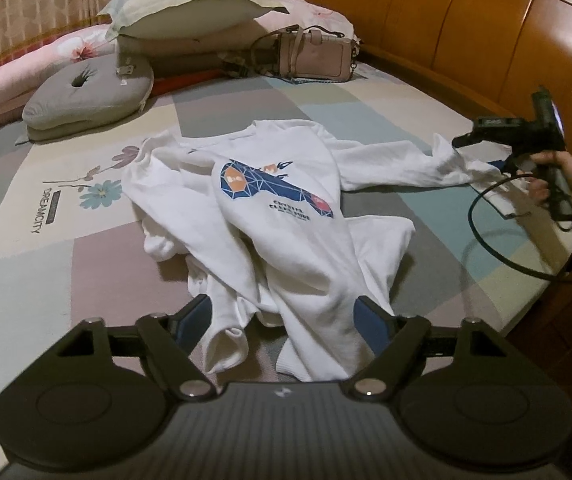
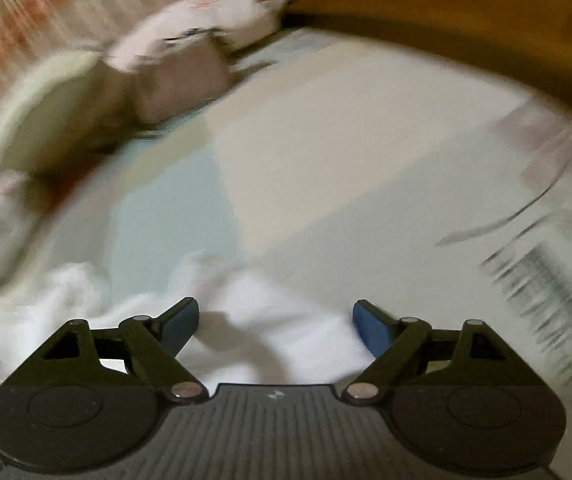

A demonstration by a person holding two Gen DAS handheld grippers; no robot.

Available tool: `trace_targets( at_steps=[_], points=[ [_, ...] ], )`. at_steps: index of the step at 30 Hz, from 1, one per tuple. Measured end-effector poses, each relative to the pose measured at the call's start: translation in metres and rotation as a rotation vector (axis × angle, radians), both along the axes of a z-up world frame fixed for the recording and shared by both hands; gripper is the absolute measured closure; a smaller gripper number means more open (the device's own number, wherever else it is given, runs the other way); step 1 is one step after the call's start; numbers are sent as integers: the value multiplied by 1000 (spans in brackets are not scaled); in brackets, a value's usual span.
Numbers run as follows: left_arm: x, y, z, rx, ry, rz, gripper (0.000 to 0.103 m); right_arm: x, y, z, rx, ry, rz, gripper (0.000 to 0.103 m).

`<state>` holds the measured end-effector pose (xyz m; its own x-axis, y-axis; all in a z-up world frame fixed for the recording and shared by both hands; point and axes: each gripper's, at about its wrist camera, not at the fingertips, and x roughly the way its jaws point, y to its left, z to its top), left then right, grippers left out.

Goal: Fold clothes

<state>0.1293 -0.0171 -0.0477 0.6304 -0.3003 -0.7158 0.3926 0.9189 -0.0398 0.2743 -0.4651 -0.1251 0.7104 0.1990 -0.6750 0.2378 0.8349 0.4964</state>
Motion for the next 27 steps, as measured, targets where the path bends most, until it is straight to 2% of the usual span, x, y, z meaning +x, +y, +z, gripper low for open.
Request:
trace_targets(
  at_steps=[5,10,15,18,22,27],
  points=[
    [4,-10,-1,7,3,-24,23,-23,31,6,138,-28,137,10],
    [0,-17,-1,11,0,-46,23,-42,74,5,161,-34,220,8],
    [-3,-16,-1,21,1,-32,22,-59,113,11,111,-76,257,8],
    [-3,-15,-1,15,-1,-24,22,-65,133,2,127,-45,311,8],
    [-5,-17,-2,15,-1,-36,22,-86,151,-3,94,-11,360,8],
    [-5,-21,-4,10,3,-49,22,-115,149,2,134,19,411,8]
  ],
)
